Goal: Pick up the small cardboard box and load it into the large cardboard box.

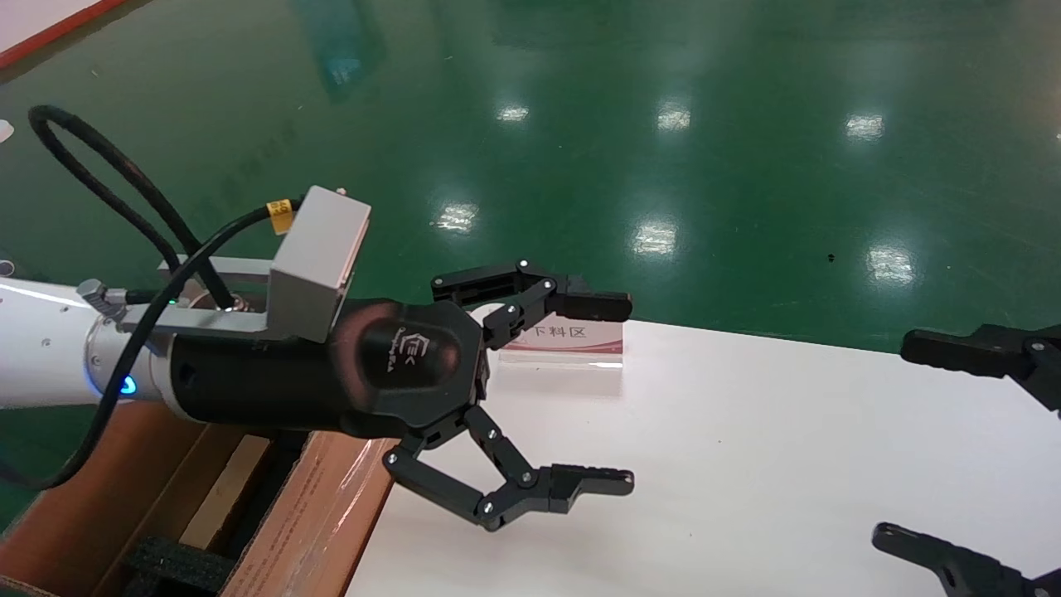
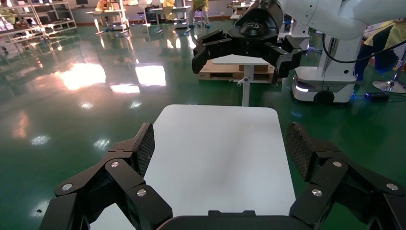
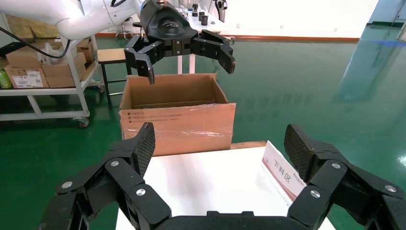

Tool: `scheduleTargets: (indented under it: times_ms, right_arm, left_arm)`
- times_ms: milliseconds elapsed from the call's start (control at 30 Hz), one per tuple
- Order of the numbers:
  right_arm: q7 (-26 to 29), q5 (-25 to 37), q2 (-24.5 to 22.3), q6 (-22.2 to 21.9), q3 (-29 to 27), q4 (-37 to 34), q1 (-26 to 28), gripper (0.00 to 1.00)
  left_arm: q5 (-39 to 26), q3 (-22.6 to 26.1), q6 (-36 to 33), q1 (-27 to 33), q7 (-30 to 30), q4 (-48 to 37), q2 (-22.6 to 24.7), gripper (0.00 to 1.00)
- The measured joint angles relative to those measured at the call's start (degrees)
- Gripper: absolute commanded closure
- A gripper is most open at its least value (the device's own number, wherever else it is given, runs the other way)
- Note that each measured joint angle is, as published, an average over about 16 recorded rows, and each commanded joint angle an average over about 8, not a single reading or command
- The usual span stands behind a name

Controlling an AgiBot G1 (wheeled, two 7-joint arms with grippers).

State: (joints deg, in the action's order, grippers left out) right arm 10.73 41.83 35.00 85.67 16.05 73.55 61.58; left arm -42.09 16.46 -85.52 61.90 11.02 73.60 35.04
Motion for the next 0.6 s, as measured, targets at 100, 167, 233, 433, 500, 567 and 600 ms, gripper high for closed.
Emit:
scheduleTargets:
  times_ms: [100, 167, 233, 433, 500, 567, 600]
  right_arm:
    - [0.0, 0.0, 0.0, 0.0, 0.0, 0.0, 0.0, 0.00]
    - [0.0, 0.0, 0.0, 0.0, 0.0, 0.0, 0.0, 0.00]
    - [0.0, 0.0, 0.0, 0.0, 0.0, 0.0, 0.0, 0.00]
    - [0.0, 0.0, 0.0, 0.0, 0.0, 0.0, 0.0, 0.00]
    - [0.0, 0.0, 0.0, 0.0, 0.0, 0.0, 0.0, 0.00]
    - [0.0, 0.0, 0.0, 0.0, 0.0, 0.0, 0.0, 0.00]
    - [0.0, 0.0, 0.0, 0.0, 0.0, 0.0, 0.0, 0.00]
  left_arm:
    - [0.1, -0.1, 0.0, -0.1, -0.1, 0.0, 0.0, 0.00]
    - [0.1, -0.2, -0.1, -0.1, -0.1, 0.0, 0.0, 0.00]
    - [0.1, -0.3, -0.1, -0.2, -0.2, 0.0, 0.0, 0.00]
    - [0.2, -0.4, -0.2, -0.3, -0.3, 0.0, 0.0, 0.00]
    - [0.2, -0.4, -0.2, -0.3, -0.3, 0.0, 0.0, 0.00]
    - [0.2, -0.4, -0.2, -0.3, -0.3, -0.1, 0.0, 0.00]
    - [0.2, -0.4, -0.2, -0.3, -0.3, -0.1, 0.0, 0.00]
